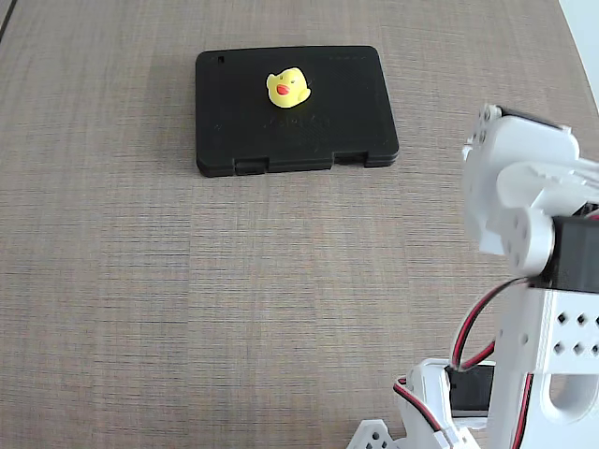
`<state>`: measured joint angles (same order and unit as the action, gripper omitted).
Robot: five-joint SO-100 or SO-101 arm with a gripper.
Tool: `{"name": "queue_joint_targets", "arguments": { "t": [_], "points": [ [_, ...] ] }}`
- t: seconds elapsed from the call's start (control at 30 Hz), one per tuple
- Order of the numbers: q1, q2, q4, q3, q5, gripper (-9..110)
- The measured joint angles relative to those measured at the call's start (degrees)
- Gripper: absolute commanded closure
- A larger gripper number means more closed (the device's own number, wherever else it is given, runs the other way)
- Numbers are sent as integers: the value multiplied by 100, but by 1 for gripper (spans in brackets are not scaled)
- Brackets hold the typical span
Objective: Grasp a duck and put it on the black surface.
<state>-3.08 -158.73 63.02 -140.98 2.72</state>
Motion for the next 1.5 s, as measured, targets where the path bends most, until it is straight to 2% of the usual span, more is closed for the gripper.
{"name": "queue_joint_targets", "arguments": {
  "t": [0.23,0.47,0.9,1.5],
  "points": [
    [0,-1257,-633,-1863,18,100],
    [9,-1995,-677,-2742,18,100],
    [475,-2909,-677,-3718,18,100],
    [492,-3015,-677,-3806,18,100]
  ]
}}
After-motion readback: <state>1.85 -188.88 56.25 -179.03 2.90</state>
